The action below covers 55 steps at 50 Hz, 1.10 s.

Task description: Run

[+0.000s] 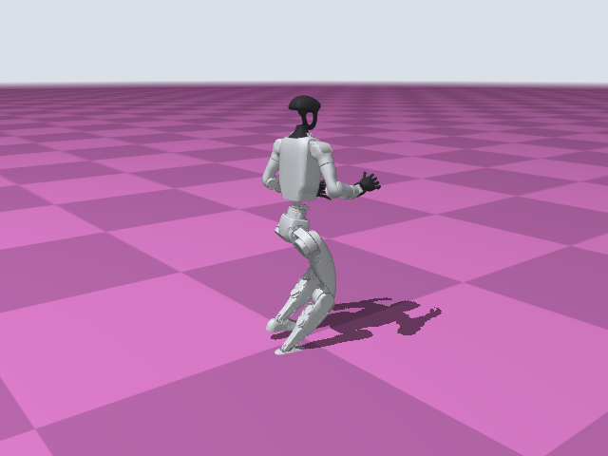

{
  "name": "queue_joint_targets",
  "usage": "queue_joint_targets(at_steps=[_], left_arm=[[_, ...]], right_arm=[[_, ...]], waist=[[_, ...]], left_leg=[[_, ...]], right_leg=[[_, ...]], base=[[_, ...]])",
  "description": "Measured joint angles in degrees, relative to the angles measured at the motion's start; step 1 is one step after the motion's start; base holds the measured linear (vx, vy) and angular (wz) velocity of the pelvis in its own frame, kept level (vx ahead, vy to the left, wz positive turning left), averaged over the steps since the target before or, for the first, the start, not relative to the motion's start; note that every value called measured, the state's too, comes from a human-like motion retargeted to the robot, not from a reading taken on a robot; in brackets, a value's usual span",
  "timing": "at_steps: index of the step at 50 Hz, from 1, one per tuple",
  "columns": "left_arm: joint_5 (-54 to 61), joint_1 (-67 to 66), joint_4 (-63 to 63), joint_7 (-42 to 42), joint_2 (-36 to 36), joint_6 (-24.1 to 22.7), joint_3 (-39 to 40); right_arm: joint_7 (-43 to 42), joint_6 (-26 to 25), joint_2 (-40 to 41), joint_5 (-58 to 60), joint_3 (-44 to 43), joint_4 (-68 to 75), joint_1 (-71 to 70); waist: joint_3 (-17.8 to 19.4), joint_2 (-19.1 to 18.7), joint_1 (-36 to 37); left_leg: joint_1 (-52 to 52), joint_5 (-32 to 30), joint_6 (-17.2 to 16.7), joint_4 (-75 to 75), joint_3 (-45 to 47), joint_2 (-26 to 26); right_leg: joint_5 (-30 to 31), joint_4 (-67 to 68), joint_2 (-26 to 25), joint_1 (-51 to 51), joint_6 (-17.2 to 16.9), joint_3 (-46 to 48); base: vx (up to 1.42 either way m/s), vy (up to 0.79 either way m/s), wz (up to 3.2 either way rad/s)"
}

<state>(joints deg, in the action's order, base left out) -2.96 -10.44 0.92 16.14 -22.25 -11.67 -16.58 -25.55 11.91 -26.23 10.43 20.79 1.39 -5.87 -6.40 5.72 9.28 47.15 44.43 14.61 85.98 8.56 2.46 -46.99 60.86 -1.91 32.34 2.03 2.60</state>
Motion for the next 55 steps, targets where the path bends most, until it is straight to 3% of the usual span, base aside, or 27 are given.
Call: queue_joint_targets(at_steps=[5,10,15,18,21,25,30,33,37,40,45,47,50,52,55], left_arm=[[2.54,-4.40,1.85,-0.62,-2.23,-1.21,0.93],[0.56,-2.96,3.89,2.20,-1.40,-1.39,0.47],[-5.70,10.68,3.51,9.16,0.54,0.13,-0.89],[-6.41,19.37,1.87,11.68,2.55,0.83,-1.54],[-5.98,24.30,1.66,11.58,3.84,-0.19,-2.04],[-6.23,26.31,1.57,10.01,3.95,-3.03,-4.01],[-6.61,21.41,1.16,7.33,4.27,-3.78,-6.82],[-6.52,16.65,-0.17,5.11,3.96,-2.32,-7.60],[-5.10,10.74,-1.92,2.12,2.45,-0.26,-6.37],[-2.06,4.92,-0.79,0.15,0.37,-0.04,-3.37],[2.00,-4.19,1.77,-1.35,-2.54,-1.44,0.23],[3.09,-5.98,2.53,-0.77,-2.31,-1.45,0.93],[2.20,-6.12,3.87,1.15,-1.21,-1.58,1.49],[0.13,-3.30,4.86,3.50,-0.45,-1.34,1.79],[-3.58,6.08,4.72,8.47,0.80,-0.24,1.31]], right_arm=[[1.91,1.04,0.82,-2.27,1.14,-2.67,0.53],[4.56,1.75,1.77,-2.07,3.32,-2.58,7.03],[6.20,1.05,2.43,-0.55,3.17,2.10,14.13],[6.73,1.67,1.32,-1.46,2.13,4.47,17.60],[7.15,2.17,-0.39,-3.27,0.64,5.09,20.89],[6.65,2.48,-1.43,-4.52,-1.79,5.14,24.12],[4.07,2.66,-0.82,-4.35,-2.28,4.42,23.91],[2.54,2.05,-0.47,-3.10,-1.73,3.20,19.71],[1.04,0.51,-0.29,-0.83,-0.55,2.40,9.90],[0.61,0.23,0.52,-1.41,0.13,1.35,3.68],[2.02,1.60,1.69,-4.11,0.41,-2.29,2.60],[2.79,2.05,1.92,-4.40,0.62,-2.90,3.93],[3.59,2.31,2.72,-3.81,1.38,-2.64,7.49],[3.75,1.88,3.55,-2.86,1.61,-1.21,10.25],[3.76,1.24,4.82,-1.28,1.34,2.34,13.70]], waist=[[-1.94,3.75,-0.08],[-3.09,5.56,-4.12],[-1.85,6.03,-10.29],[-2.13,5.03,-13.52],[-2.40,2.20,-15.05],[-2.76,-2.67,-14.41],[-3.49,-4.63,-12.03],[-2.29,-5.31,-8.84],[-0.72,-3.94,-4.11],[-0.73,-1.00,-1.80],[-2.07,4.03,-0.20],[-2.76,5.47,-1.31],[-3.08,6.34,-3.39],[-2.53,6.90,-5.50],[-1.85,7.66,-9.46]], left_leg=[[-0.19,-2.26,-2.78,-30.73,2.99,-9.69],[-4.14,-2.06,-0.65,-32.61,3.15,-15.71],[-11.13,3.80,0.39,-30.27,1.84,-17.01],[-18.44,4.08,0.39,-36.48,1.34,-17.74],[-26.33,2.42,-1.33,-42.44,0.74,-16.14],[-32.74,-0.06,-5.92,-41.03,0.32,-9.63],[-32.34,-7.00,-8.43,-21.54,-0.94,-3.00],[-27.02,-10.18,-7.26,-3.55,-1.78,1.88],[-13.46,-6.24,-2.30,10.51,-2.65,4.65],[-3.82,-2.69,-0.29,5.49,-1.48,1.43],[-0.26,-2.95,-2.80,-26.73,2.58,-8.82],[-1.36,-3.76,-2.93,-35.32,3.17,-13.07],[-2.45,-1.89,-0.52,-32.35,3.13,-16.25],[-4.10,1.16,0.39,-27.75,2.53,-16.71],[-7.73,4.89,0.39,-26.16,1.52,-16.91]], right_leg=[[6.36,-3.54,5.64,-7.51,-6.10,-0.74],[13.94,12.99,11.69,-7.09,-10.18,-1.07],[13.45,31.18,16.61,4.97,-6.75,-3.02],[9.46,29.01,16.89,13.85,-4.51,-4.48],[7.38,17.14,13.24,18.04,-4.23,-3.23],[7.88,-2.97,4.16,17.27,-5.19,-0.26],[8.34,-2.32,-1.75,14.36,-2.11,0.83],[4.67,3.72,-4.09,11.95,2.16,1.65],[-0.16,5.57,-4.21,7.31,4.27,1.14],[0.18,1.92,-2.01,1.94,1.96,-0.43],[8.75,-3.24,4.09,-7.82,-5.88,-1.98],[12.33,0.39,7.07,-9.34,-8.56,-2.02],[17.24,12.77,10.50,-8.53,-10.96,-1.94],[18.55,22.78,13.00,-5.28,-10.50,-1.78],[15.96,33.50,16.59,4.62,-7.14,-2.76]], base=[[0.04,0.07,0.50],[-0.01,0.04,0.36],[0.00,0.00,0.00],[0.01,0.05,-0.32],[0.06,0.04,-0.59],[0.06,-0.05,-0.61],[-0.02,-0.09,-0.25],[-0.05,-0.08,-0.01],[-0.04,-0.05,0.31],[0.00,0.01,0.47],[0.03,0.07,0.48],[-0.01,0.06,0.52],[-0.03,0.02,0.27],[-0.03,-0.04,0.03],[-0.06,-0.05,0.05]])
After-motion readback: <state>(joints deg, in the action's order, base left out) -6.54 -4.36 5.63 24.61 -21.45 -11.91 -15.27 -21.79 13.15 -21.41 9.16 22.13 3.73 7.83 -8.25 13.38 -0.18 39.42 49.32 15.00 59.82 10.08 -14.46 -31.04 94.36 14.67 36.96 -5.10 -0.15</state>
